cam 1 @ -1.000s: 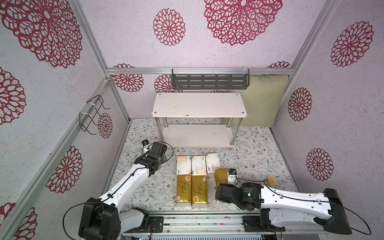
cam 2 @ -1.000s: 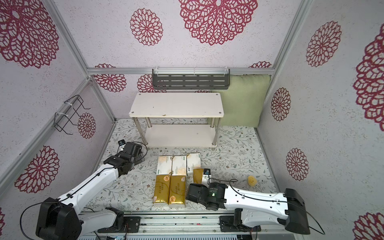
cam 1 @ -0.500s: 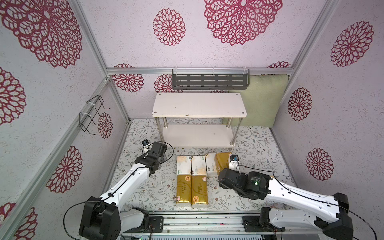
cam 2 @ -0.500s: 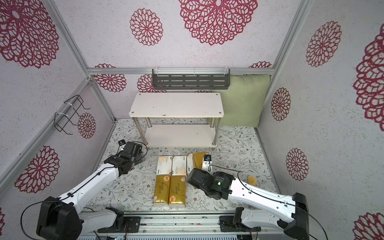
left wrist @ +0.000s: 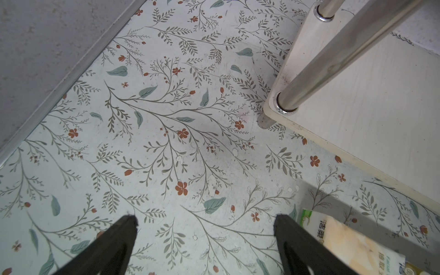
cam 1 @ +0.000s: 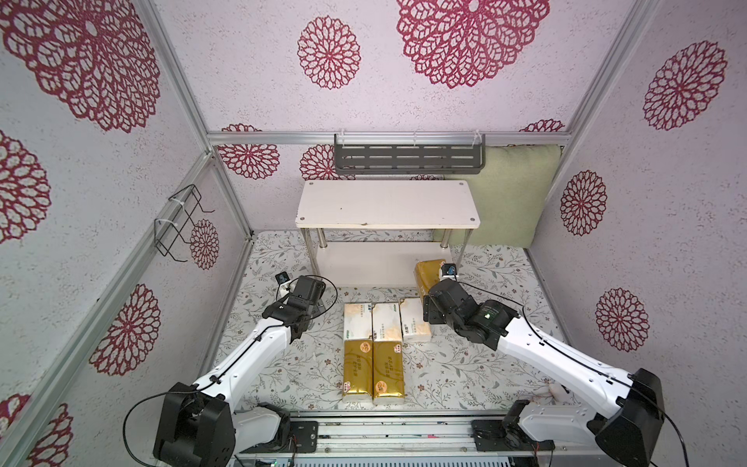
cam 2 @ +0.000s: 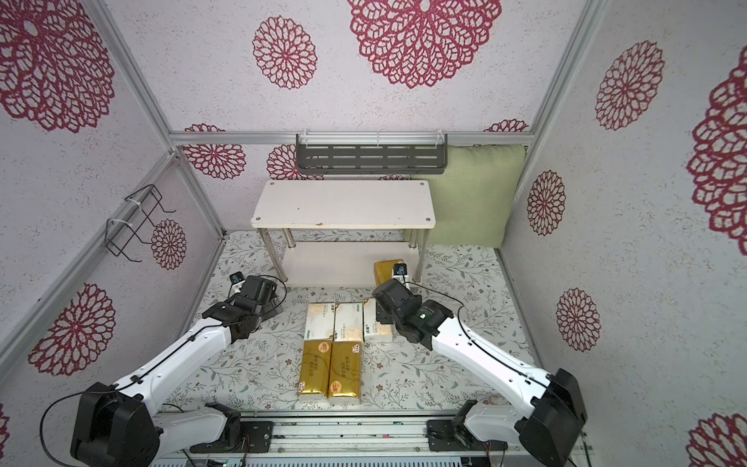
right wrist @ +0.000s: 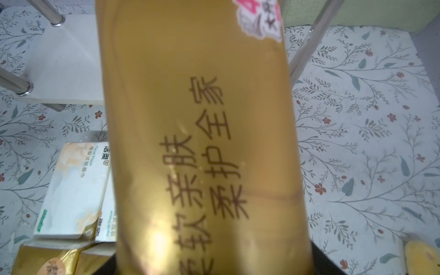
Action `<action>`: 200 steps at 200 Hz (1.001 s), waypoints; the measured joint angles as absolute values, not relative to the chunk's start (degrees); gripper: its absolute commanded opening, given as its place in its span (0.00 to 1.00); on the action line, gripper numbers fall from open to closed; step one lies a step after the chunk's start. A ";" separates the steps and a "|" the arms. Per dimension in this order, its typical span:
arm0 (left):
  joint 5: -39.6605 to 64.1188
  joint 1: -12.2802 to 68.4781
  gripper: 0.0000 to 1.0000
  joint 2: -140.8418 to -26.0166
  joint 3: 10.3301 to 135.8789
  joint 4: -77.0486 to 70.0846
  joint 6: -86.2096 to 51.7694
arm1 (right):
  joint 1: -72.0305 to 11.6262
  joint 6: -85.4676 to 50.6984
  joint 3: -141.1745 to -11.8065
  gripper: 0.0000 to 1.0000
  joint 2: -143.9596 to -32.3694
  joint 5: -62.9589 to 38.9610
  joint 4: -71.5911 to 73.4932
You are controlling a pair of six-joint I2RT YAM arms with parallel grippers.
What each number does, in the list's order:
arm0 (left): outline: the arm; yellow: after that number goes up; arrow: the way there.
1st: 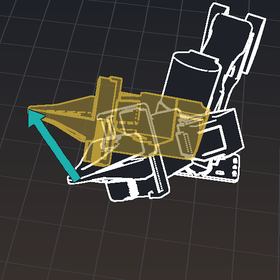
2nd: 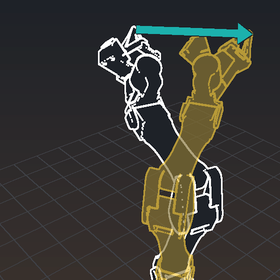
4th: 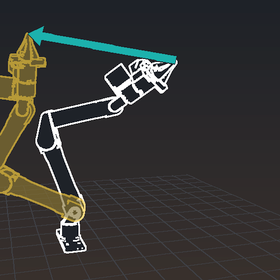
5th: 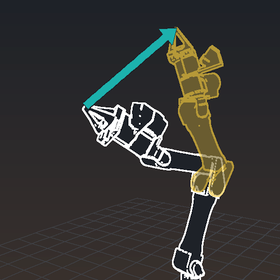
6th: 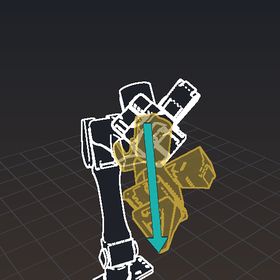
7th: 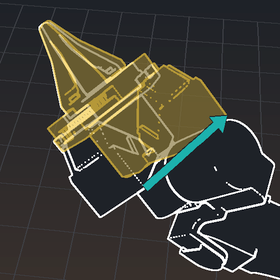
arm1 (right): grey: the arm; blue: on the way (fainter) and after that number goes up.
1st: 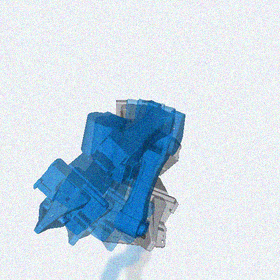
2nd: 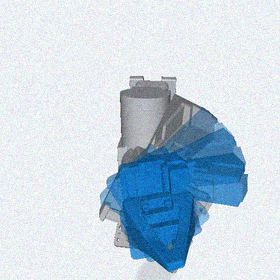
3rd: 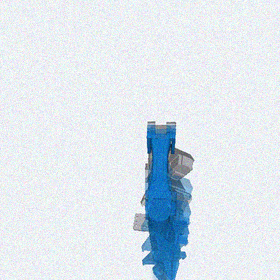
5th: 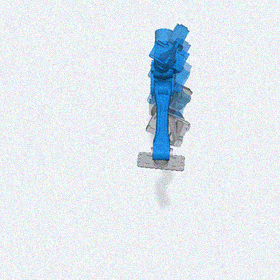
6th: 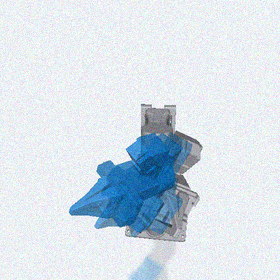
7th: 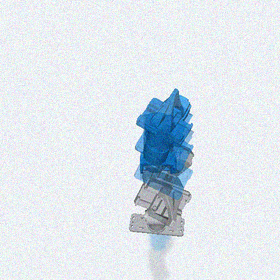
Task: Place the tissue boxes on the shelf by color
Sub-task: Place a box of tissues on the shelf.
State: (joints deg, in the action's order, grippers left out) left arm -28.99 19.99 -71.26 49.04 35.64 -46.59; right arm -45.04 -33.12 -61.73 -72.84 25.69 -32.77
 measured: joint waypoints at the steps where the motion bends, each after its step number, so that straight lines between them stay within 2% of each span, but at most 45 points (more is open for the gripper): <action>1: -28.99 19.99 0.97 -71.26 49.04 35.64 -46.59 | -44.91 -32.95 -61.73 0.75 -72.93 25.63 -32.69; 75: -29.21 20.01 0.97 -70.59 49.01 36.10 -46.54 | -33.91 -25.41 -65.06 0.75 -84.86 18.15 -22.65; 200: -29.43 20.23 0.97 -69.69 49.01 37.17 -46.57 | -28.12 -22.44 -74.91 0.75 -101.51 13.82 -14.83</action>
State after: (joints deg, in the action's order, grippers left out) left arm -29.43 20.23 -69.69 49.01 37.17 -46.57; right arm -28.12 -22.44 -74.91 -101.51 13.82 -14.83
